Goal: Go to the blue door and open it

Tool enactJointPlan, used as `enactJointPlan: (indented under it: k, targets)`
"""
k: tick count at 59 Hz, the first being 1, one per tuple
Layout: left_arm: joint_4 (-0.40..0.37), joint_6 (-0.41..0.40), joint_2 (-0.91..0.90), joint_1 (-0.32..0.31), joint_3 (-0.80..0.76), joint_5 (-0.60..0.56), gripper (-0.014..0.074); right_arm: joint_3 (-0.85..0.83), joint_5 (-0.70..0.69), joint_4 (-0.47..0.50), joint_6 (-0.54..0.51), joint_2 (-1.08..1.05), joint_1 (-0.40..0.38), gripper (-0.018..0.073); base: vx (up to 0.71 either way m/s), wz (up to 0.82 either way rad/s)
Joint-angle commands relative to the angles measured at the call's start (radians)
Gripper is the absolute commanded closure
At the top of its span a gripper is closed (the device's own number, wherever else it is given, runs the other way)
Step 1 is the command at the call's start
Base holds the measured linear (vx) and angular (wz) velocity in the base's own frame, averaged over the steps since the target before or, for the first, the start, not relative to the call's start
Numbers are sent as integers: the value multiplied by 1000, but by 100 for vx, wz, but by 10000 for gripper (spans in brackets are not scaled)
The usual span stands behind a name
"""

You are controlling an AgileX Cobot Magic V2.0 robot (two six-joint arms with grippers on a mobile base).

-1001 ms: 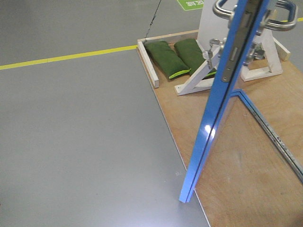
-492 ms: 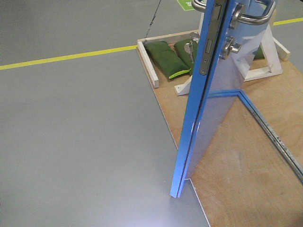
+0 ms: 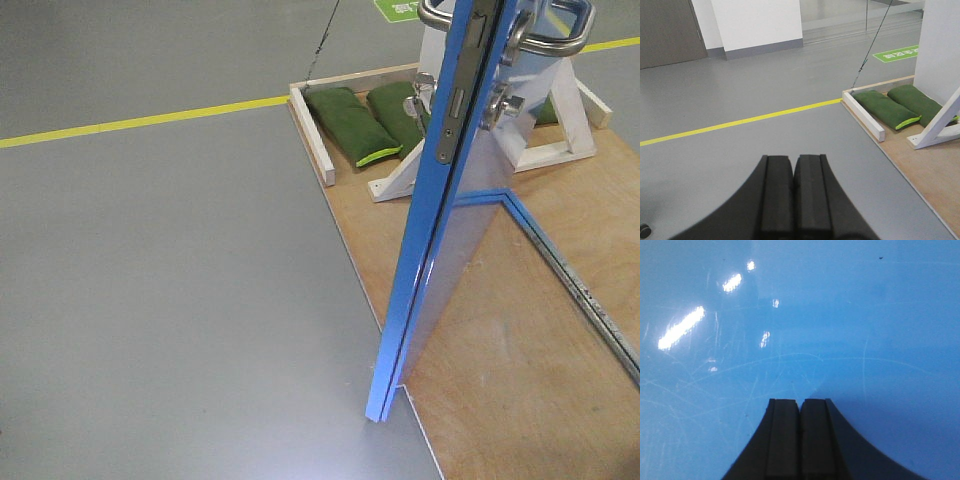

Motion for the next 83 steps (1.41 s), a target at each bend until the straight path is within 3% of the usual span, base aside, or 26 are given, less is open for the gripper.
enactJointPlan:
  k: [1,83]
  targets:
    - [-8,-3,-12,-6,4,-86,526,-38,47,27,-11,-37,6,557,0,0]
    - [-8,-3,-12,-6,4,-86,526,-38,40,28,-11,-37,6,557,4,13]
